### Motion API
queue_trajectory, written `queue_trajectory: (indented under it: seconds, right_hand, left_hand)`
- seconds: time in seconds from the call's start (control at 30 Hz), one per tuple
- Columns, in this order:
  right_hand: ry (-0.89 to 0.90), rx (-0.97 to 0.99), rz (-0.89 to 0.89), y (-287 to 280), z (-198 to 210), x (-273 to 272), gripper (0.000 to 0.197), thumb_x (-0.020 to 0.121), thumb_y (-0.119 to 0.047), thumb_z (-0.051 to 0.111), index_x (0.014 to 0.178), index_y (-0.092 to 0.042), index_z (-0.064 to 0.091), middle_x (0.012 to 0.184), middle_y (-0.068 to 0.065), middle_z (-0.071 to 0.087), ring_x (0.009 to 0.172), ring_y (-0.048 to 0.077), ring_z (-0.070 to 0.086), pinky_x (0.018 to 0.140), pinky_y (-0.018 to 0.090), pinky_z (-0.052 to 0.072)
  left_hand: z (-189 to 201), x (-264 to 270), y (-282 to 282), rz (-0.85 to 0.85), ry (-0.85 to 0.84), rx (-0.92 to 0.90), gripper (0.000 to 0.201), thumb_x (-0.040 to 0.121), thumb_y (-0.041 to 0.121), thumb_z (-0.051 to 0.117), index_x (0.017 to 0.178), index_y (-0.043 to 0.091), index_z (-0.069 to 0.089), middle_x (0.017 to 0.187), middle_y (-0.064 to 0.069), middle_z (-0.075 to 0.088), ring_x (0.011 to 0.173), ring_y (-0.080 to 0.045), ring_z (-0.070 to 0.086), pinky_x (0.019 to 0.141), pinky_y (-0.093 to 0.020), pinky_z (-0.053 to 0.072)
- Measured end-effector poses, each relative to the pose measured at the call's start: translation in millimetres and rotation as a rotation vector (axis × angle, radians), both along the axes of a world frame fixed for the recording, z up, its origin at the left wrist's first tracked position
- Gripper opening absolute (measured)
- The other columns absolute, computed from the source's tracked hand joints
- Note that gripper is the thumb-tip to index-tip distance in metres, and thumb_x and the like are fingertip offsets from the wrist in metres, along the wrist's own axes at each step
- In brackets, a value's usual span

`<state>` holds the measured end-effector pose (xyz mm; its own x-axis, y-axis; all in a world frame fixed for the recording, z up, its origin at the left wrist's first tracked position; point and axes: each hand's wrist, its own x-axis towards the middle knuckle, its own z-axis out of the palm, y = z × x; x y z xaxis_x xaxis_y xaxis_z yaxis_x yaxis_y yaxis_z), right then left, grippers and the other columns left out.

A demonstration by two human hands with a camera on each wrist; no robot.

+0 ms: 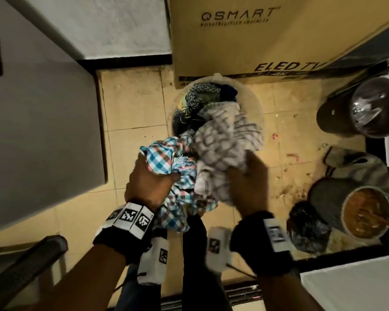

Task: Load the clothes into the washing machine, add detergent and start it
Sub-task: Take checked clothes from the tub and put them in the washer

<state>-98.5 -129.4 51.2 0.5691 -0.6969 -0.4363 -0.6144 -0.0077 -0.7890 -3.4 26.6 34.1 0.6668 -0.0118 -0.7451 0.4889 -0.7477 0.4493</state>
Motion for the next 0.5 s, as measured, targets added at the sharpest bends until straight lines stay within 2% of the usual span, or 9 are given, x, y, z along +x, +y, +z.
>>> queue_trajectory:
  seconds: [0.07, 0.13, 0.23, 0.3, 0.33, 0.4, 0.43, 0.47, 0.5]
  right_hand:
    - [0.07, -0.023, 0.252, 45, -11, 6, 0.049, 0.075, -0.031, 0.052, 0.115, -0.003, 0.062, 0.114, 0.016, 0.065, 0.107, 0.032, 0.059, 0.093, 0.038, 0.046]
    - [0.036, 0.026, 0.315, 70, -7, 14, 0.051, 0.073, -0.029, 0.048, 0.119, -0.009, 0.06, 0.112, 0.01, 0.064, 0.103, 0.027, 0.059, 0.085, 0.031, 0.045]
    - [-0.04, 0.287, 0.327, 77, -10, 18, 0.043, 0.065, -0.021, 0.049, 0.104, -0.011, 0.064, 0.085, 0.007, 0.064, 0.074, 0.024, 0.057, 0.068, 0.04, 0.045]
    - [-0.078, 0.465, 0.31, 77, -17, 17, 0.039, 0.06, -0.018, 0.05, 0.095, -0.011, 0.067, 0.08, 0.009, 0.064, 0.073, 0.03, 0.057, 0.065, 0.043, 0.046]
    - [-0.102, 0.549, 0.322, 80, -21, 15, 0.035, 0.059, -0.015, 0.051, 0.089, -0.015, 0.069, 0.08, 0.006, 0.067, 0.076, 0.03, 0.06, 0.063, 0.04, 0.047]
    - [-0.119, 0.712, 0.35, 91, -23, 5, 0.029, 0.06, -0.009, 0.055, 0.083, -0.015, 0.071, 0.084, 0.001, 0.069, 0.084, 0.026, 0.063, 0.066, 0.037, 0.047]
    - [-0.117, 0.778, 0.375, 95, -26, -1, 0.031, 0.062, -0.013, 0.059, 0.089, -0.004, 0.069, 0.094, 0.007, 0.069, 0.092, 0.028, 0.062, 0.074, 0.041, 0.048]
    - [-0.116, 0.807, 0.43, 98, -27, -7, 0.036, 0.064, -0.018, 0.062, 0.093, 0.003, 0.067, 0.1, 0.011, 0.067, 0.096, 0.029, 0.061, 0.083, 0.042, 0.049]
    - [-0.118, 0.79, 0.542, 100, -28, -13, 0.033, 0.067, -0.021, 0.064, 0.089, 0.003, 0.066, 0.098, 0.012, 0.067, 0.093, 0.028, 0.061, 0.085, 0.045, 0.05]
  left_hand:
    - [6, -9, -5, 0.094, 0.141, -0.191, 0.066, 0.075, 0.029, 0.076, 0.135, 0.021, 0.048, 0.129, -0.003, 0.061, 0.117, -0.026, 0.058, 0.092, -0.029, 0.047]
    - [16, -13, -2, 0.28, 0.411, -0.398, 0.04, 0.095, 0.018, 0.053, 0.133, 0.005, 0.052, 0.128, -0.017, 0.061, 0.115, -0.033, 0.061, 0.082, -0.027, 0.049]
    - [18, -14, 21, 0.48, 0.617, -0.672, 0.042, 0.097, 0.039, 0.039, 0.118, 0.016, 0.068, 0.117, -0.01, 0.069, 0.103, -0.025, 0.068, 0.086, -0.037, 0.054]
    - [12, -14, 33, 0.485, 0.61, -0.697, 0.048, 0.088, 0.049, 0.042, 0.106, 0.018, 0.075, 0.114, -0.011, 0.07, 0.102, -0.026, 0.069, 0.089, -0.041, 0.053]
    - [12, -14, 34, 0.436, 0.592, -0.687, 0.048, 0.086, 0.047, 0.047, 0.107, 0.014, 0.074, 0.111, -0.013, 0.071, 0.096, -0.027, 0.07, 0.083, -0.04, 0.056]
    - [11, -14, 34, 0.35, 0.523, -0.647, 0.033, 0.087, 0.033, 0.058, 0.101, 0.008, 0.074, 0.093, -0.013, 0.075, 0.074, -0.023, 0.072, 0.062, -0.029, 0.058]
    - [7, -13, 35, 0.344, 0.466, -0.626, 0.022, 0.09, 0.022, 0.058, 0.089, 0.011, 0.077, 0.08, -0.007, 0.075, 0.064, -0.017, 0.071, 0.054, -0.024, 0.056]
    - [6, -13, 38, 0.313, 0.377, -0.594, 0.027, 0.092, 0.011, 0.055, 0.079, 0.015, 0.078, 0.073, -0.002, 0.075, 0.061, -0.012, 0.07, 0.053, -0.022, 0.056]
    - [-1, -12, 43, 0.252, 0.266, -0.585, 0.027, 0.09, 0.003, 0.056, 0.079, 0.015, 0.078, 0.077, 0.001, 0.075, 0.068, -0.009, 0.071, 0.061, -0.023, 0.057]
